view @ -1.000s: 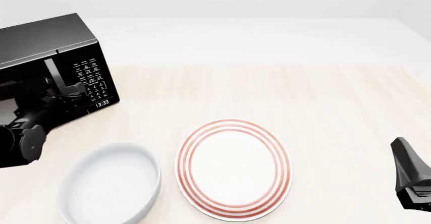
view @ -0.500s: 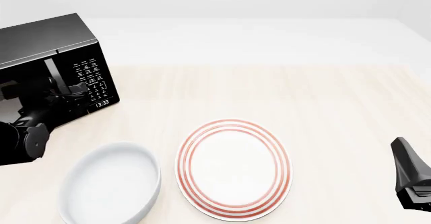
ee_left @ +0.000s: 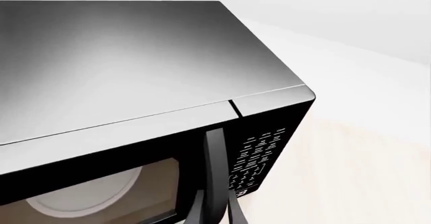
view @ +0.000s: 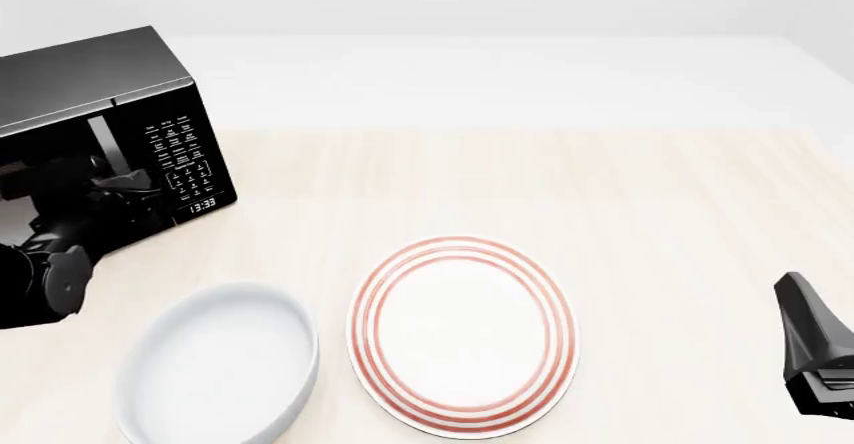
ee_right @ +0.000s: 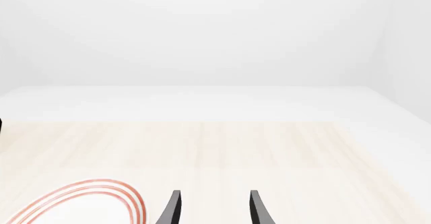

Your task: Open the microwave.

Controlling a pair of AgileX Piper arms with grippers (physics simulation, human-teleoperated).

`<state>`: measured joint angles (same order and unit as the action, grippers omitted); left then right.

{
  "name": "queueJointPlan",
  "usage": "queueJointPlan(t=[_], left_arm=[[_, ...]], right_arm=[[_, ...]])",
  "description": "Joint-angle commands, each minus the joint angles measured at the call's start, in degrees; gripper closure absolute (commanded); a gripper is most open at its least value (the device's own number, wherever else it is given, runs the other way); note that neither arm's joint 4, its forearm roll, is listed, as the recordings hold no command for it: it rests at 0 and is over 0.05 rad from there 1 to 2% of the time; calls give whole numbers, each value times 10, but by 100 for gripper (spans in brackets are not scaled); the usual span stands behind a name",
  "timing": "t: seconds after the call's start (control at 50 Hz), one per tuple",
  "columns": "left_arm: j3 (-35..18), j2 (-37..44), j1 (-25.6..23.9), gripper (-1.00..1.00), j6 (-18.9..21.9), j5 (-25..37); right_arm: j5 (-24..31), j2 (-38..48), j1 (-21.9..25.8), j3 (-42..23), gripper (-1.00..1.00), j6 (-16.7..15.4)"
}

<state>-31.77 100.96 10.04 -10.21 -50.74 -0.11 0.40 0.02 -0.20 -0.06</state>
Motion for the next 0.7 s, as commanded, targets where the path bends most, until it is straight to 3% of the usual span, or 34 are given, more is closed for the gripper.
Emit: queueJointPlan(t=[0.02,0.7], left_arm=[[1,3,-1,100,1,0],[46,-46,-11,100,11,-18]], right_arm=[[0,0,0,0,-100,0],[0,0,0,0,-100,0]])
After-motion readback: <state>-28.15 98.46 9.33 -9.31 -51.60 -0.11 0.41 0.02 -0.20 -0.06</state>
